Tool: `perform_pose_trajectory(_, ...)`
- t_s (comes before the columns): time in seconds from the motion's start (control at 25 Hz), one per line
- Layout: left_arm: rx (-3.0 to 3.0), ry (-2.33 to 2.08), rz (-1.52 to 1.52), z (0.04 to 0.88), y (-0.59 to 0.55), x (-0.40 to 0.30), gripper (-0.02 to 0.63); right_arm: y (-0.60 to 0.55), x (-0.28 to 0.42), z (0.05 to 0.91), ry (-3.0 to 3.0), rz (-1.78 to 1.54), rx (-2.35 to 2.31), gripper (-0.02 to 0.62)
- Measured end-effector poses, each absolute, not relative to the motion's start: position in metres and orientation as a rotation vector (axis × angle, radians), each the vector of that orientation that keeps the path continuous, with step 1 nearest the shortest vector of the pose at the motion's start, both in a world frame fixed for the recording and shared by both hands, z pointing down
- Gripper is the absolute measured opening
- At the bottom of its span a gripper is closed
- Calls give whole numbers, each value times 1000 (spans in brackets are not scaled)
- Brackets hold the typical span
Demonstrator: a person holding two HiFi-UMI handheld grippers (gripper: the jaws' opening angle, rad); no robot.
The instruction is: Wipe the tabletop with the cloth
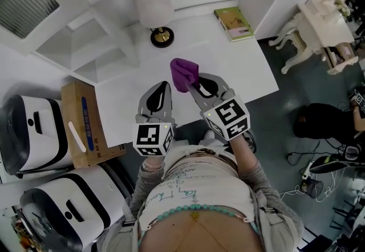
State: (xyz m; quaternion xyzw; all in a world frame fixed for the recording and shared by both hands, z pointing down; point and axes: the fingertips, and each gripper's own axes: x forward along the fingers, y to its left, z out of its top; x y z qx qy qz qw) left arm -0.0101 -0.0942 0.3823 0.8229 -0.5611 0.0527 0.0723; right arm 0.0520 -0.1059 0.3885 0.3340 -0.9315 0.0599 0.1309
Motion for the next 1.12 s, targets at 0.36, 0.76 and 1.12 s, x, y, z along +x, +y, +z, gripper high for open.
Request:
perform_pose_trajectory(0.36,2484,-1666,151,382,-94,-3,0,-106,49,393,-2695,177,942,75)
perform_pose_trajectory(0.76,2484,-1672,163,385,-95,-4,0,-106,50,393,-2699,179,947,75)
perform_pose_trajectory(1.12,2485,-1669,158,384,-93,-3,0,-103,50,391,-2705,180,940,75)
